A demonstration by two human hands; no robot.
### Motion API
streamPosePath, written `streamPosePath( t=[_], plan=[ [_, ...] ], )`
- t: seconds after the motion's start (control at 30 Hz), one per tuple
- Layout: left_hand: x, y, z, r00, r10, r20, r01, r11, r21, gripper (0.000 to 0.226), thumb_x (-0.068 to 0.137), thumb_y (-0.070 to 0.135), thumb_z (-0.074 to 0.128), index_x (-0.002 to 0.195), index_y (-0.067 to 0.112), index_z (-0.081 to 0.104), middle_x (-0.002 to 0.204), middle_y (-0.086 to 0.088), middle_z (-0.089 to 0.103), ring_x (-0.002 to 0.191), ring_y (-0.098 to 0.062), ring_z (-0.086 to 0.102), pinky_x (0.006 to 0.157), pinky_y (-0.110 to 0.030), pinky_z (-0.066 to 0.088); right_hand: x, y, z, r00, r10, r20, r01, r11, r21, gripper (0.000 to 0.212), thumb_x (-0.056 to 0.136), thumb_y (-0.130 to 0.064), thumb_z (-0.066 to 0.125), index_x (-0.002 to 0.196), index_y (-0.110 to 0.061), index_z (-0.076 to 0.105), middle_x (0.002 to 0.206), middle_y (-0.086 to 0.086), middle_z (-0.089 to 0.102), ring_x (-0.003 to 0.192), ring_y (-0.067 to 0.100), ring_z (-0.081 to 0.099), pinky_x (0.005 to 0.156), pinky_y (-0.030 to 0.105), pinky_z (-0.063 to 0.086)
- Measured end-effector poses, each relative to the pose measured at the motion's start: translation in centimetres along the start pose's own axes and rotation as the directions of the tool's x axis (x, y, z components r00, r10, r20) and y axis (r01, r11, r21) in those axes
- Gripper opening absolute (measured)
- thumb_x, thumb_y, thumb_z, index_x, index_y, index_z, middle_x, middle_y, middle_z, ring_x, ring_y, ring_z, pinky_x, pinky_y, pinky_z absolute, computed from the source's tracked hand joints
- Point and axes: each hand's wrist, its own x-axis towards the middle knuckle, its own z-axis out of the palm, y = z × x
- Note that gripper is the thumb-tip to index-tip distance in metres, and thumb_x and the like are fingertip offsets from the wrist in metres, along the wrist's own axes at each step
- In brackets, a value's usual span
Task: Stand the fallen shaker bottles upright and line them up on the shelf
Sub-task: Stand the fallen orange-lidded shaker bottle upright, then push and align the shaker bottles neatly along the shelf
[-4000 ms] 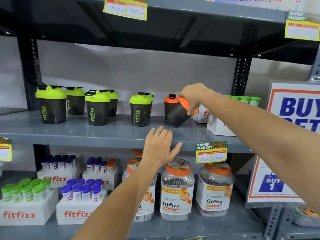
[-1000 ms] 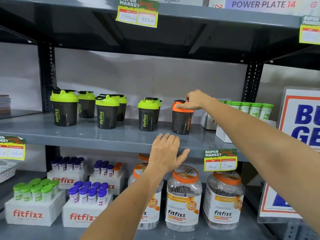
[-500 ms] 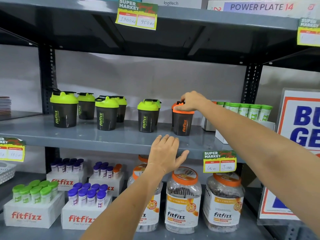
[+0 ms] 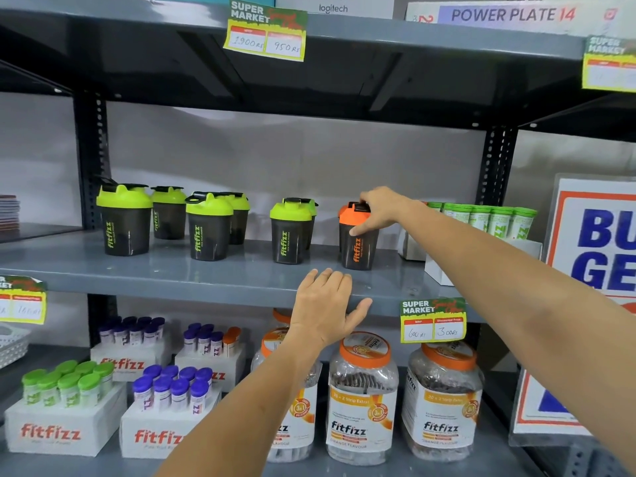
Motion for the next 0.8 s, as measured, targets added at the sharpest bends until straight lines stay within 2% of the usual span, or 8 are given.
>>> streamPosePath(
  t=[0.27, 0.37, 0.43, 0.5, 0.6, 0.67, 0.73, 0.8],
  plan=[
    [0.0, 0.1, -0.4, 0.998, -0.014, 0.065, 0.014, 1.000, 0.005, 0.053, 0.089, 0.055, 0.040, 0.091, 0.012, 0.071, 0.085, -0.001, 0.071, 0.087, -0.022, 0.068, 0.088, -0.038, 0.052, -0.2, 0.5, 0.2, 0.999, -0.047, -0.026, 0.048, 0.998, 0.030, 0.073, 0.072, -0.058, 0.075, 0.121, -0.007, 0.053, 0.119, 0.014, 0.059, 0.109, 0.032, 0.055, 0.083, 0.034, 0.045],
    [0.2, 0.3, -0.7, 0.993, -0.046, 0.111, 0.048, 0.999, -0.011, 0.052, 0.088, 0.055, 0.040, 0.092, 0.013, 0.070, 0.083, 0.000, 0.070, 0.081, -0.021, 0.068, 0.088, -0.040, 0.052, -0.5, 0.9, 0.2, 1.000, -0.030, -0.006, 0.031, 0.997, 0.064, 0.092, 0.067, -0.066, 0.074, 0.134, -0.009, 0.045, 0.132, 0.015, 0.053, 0.121, 0.033, 0.051, 0.095, 0.039, 0.046],
    [0.4, 0.4, -0.9, 0.986, -0.071, 0.153, 0.079, 0.996, -0.046, 0.054, 0.088, 0.055, 0.038, 0.096, 0.012, 0.070, 0.084, 0.001, 0.070, 0.075, -0.021, 0.068, 0.088, -0.041, 0.052, -1.2, 1.2, 0.1, 0.999, 0.028, -0.023, -0.024, 0.987, 0.159, 0.113, 0.059, -0.079, 0.068, 0.146, -0.016, 0.033, 0.145, 0.011, 0.046, 0.131, 0.033, 0.046, 0.103, 0.047, 0.044],
    [0.8, 0.4, -1.4, 0.980, -0.106, 0.167, 0.131, 0.981, -0.142, 0.056, 0.088, 0.055, 0.034, 0.101, 0.012, 0.068, 0.085, 0.000, 0.069, 0.073, -0.022, 0.066, 0.082, -0.038, 0.051, -2.2, 1.6, 0.4, 0.981, 0.142, -0.132, -0.086, 0.929, 0.361, 0.114, 0.057, -0.090, 0.053, 0.146, -0.021, 0.033, 0.142, 0.010, 0.051, 0.127, 0.032, 0.050, 0.102, 0.049, 0.045],
    [2.7, 0.2, -2.5, 0.932, -0.234, 0.277, 0.314, 0.901, -0.298, 0.052, 0.090, 0.050, 0.031, 0.110, 0.012, 0.062, 0.098, -0.004, 0.066, 0.088, -0.027, 0.063, 0.076, -0.037, 0.047, -3.3, 2.3, 2.3, 0.892, 0.413, -0.184, -0.146, 0.650, 0.746, 0.091, 0.077, -0.084, 0.036, 0.134, -0.014, 0.048, 0.124, 0.011, 0.059, 0.120, 0.032, 0.055, 0.094, 0.046, 0.050],
    [4.6, -0.2, -2.1, 0.864, -0.336, 0.374, 0.465, 0.818, -0.339, 0.040, 0.092, 0.037, 0.042, 0.117, 0.010, 0.057, 0.113, -0.008, 0.062, 0.103, -0.028, 0.059, 0.085, -0.040, 0.048, -3.4, 2.6, 3.9, 0.820, 0.571, -0.043, -0.223, 0.389, 0.894, 0.075, 0.090, -0.069, 0.029, 0.129, -0.009, 0.052, 0.118, 0.013, 0.058, 0.113, 0.036, 0.059, 0.073, 0.042, 0.057],
    [6.6, -0.9, -1.5, 0.764, -0.410, 0.498, 0.605, 0.722, -0.335, 0.035, 0.091, 0.024, 0.048, 0.119, 0.006, 0.055, 0.120, -0.013, 0.060, 0.109, -0.032, 0.057, 0.089, -0.039, 0.047, -3.3, 2.8, 5.9, 0.788, 0.598, 0.145, -0.296, 0.162, 0.942, 0.062, 0.098, -0.052, 0.025, 0.135, -0.007, 0.048, 0.129, 0.018, 0.055, 0.110, 0.038, 0.058, 0.070, 0.041, 0.057],
    [7.9, -1.9, -0.9, 0.654, -0.441, 0.614, 0.702, 0.657, -0.275, 0.034, 0.088, 0.017, 0.050, 0.119, 0.002, 0.052, 0.121, -0.017, 0.059, 0.110, -0.034, 0.056, 0.083, -0.033, 0.044, -3.4, 2.4, 7.9, 0.784, 0.554, 0.281, -0.372, 0.057, 0.926, 0.056, 0.100, -0.044, 0.023, 0.136, -0.007, 0.045, 0.131, 0.020, 0.054, 0.109, 0.034, 0.057, 0.080, 0.041, 0.053]
  ],
)
